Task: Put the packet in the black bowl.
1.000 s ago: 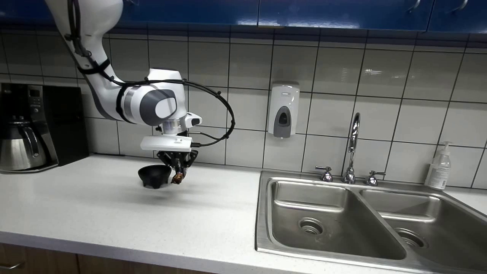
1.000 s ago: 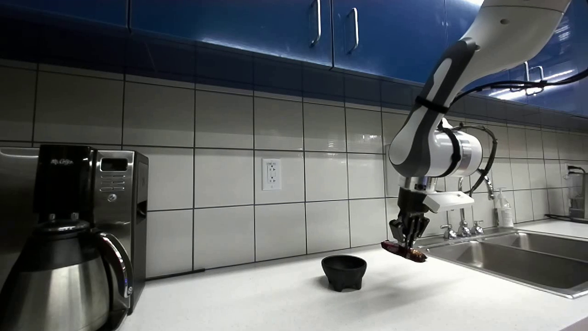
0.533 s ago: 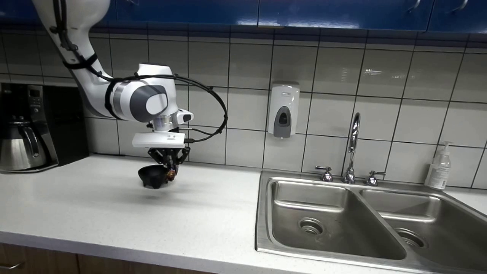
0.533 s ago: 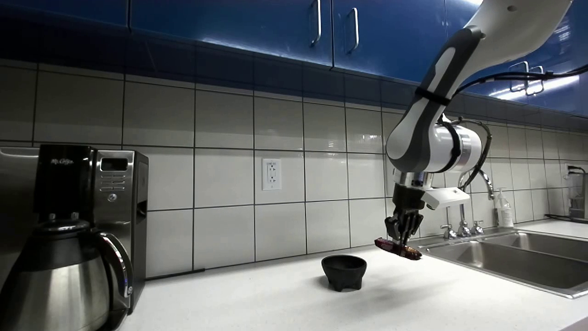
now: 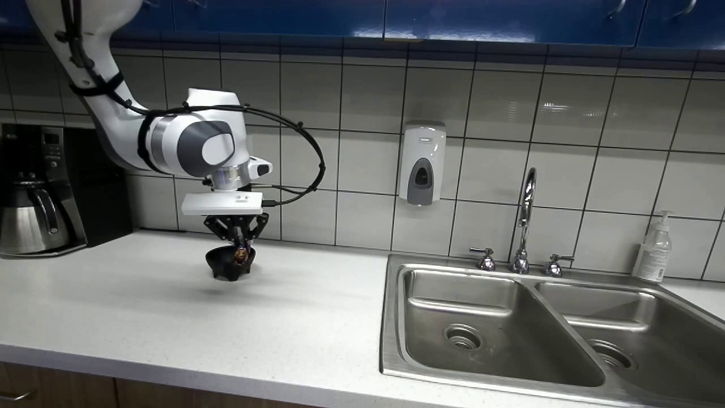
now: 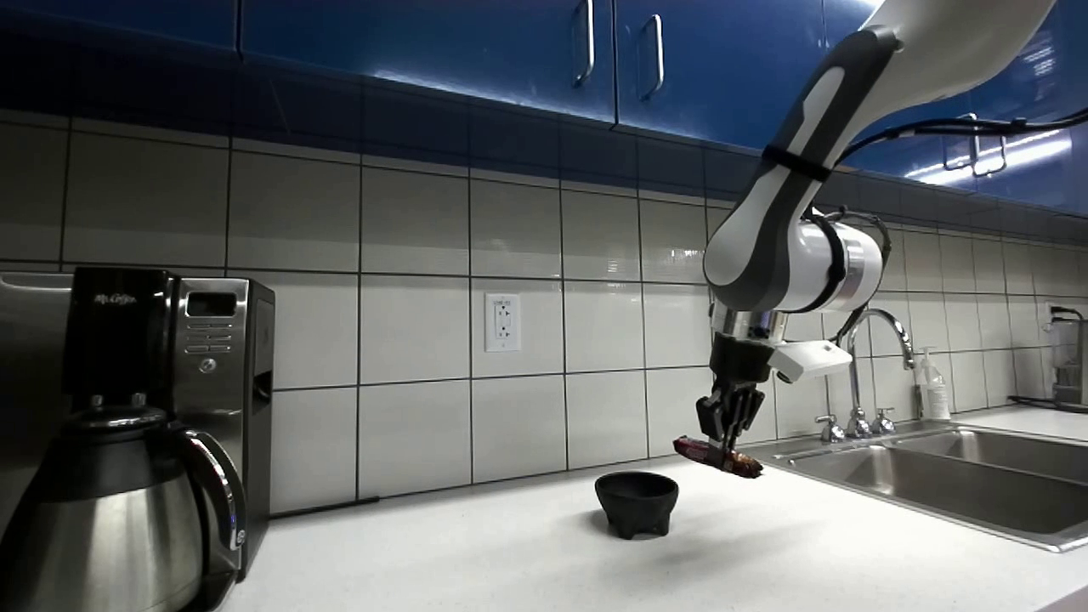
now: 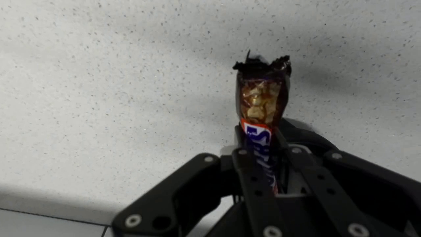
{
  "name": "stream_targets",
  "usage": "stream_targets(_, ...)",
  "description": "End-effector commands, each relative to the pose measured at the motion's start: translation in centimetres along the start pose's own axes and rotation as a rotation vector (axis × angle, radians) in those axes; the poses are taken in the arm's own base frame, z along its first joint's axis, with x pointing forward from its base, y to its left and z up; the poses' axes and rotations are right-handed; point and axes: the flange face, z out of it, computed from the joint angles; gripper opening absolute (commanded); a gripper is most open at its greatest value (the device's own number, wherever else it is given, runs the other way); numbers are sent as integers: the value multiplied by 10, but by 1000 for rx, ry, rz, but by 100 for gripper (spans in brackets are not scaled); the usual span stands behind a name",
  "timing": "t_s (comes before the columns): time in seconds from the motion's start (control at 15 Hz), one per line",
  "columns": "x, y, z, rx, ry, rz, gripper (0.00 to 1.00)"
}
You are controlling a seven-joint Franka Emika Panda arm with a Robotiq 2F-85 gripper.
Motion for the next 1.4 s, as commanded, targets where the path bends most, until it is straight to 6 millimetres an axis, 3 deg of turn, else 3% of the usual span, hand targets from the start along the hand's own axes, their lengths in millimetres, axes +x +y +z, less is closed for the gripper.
stream_targets(0.0, 6, -15, -7, 10, 15, -51, 4)
stream_targets(0.53, 27, -43, -1, 13, 19, -107, 4)
stream_targets(1.33, 54, -57, 14, -46, -23, -140, 4)
